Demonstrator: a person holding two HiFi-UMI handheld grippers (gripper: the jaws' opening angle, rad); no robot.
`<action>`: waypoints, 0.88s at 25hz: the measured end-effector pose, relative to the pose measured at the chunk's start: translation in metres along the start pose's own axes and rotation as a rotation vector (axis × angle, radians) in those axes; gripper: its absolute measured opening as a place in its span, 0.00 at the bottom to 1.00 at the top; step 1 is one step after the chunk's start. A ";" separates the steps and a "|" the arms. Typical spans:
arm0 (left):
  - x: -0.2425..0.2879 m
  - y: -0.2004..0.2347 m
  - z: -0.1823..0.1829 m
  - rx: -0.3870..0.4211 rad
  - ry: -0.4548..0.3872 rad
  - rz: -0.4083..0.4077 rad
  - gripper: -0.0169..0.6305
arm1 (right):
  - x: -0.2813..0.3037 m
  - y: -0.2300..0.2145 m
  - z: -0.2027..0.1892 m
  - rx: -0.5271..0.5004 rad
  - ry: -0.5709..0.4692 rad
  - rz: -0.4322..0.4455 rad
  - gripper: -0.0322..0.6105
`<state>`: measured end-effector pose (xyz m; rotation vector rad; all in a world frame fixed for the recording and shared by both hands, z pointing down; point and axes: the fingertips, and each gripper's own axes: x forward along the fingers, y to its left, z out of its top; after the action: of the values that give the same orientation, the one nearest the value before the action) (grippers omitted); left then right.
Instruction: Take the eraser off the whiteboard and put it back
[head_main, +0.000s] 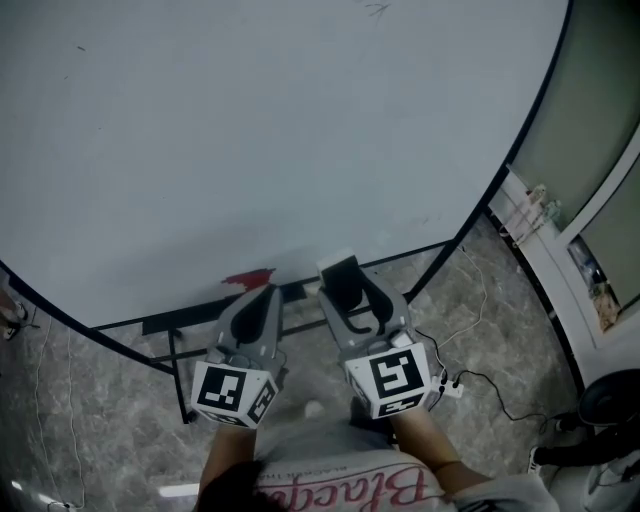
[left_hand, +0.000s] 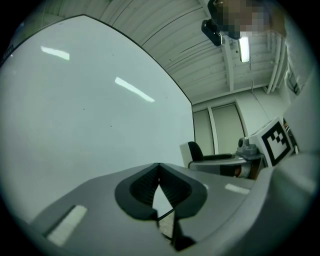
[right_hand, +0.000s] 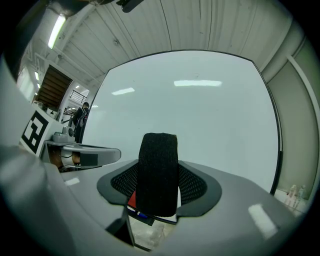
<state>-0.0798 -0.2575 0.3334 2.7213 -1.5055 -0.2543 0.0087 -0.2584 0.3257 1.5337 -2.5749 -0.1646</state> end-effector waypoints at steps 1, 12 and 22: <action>-0.001 0.002 -0.001 -0.003 0.000 0.005 0.03 | 0.002 -0.002 0.002 -0.002 -0.005 -0.001 0.41; 0.003 0.017 -0.006 0.018 0.009 0.061 0.03 | 0.048 -0.032 0.048 -0.098 -0.109 -0.034 0.41; 0.014 0.040 -0.006 0.013 0.005 0.117 0.03 | 0.098 -0.040 0.082 -0.146 -0.167 -0.042 0.41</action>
<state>-0.1055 -0.2910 0.3415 2.6296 -1.6631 -0.2357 -0.0172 -0.3619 0.2443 1.5832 -2.5873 -0.4930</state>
